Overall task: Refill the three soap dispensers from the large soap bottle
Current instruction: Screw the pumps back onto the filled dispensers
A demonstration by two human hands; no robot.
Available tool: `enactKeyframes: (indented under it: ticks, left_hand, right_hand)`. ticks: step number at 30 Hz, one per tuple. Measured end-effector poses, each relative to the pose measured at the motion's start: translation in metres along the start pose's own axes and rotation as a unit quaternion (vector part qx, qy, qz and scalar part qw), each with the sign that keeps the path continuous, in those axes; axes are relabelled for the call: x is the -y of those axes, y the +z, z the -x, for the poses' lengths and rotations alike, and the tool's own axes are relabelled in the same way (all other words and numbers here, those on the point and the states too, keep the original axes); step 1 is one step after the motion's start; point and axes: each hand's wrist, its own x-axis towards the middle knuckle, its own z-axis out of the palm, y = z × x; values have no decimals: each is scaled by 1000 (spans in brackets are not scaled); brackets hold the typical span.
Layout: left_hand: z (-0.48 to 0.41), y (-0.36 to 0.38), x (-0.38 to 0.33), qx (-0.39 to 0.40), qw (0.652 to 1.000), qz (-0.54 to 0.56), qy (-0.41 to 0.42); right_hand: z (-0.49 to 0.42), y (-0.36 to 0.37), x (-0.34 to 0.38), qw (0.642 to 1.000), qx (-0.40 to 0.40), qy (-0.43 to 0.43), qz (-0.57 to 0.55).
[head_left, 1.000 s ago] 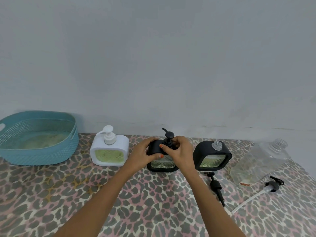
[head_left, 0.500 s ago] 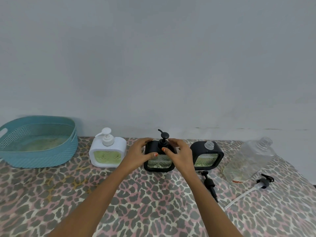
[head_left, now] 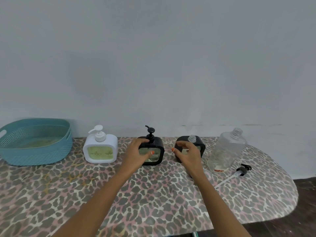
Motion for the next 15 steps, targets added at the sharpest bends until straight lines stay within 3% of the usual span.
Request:
enactKeyframes:
  ticks: [15]
  left_hand:
    - [-7,78,-38,91,996,24,8]
  right_hand:
    - [11,-50,-60,997,-23,66,35]
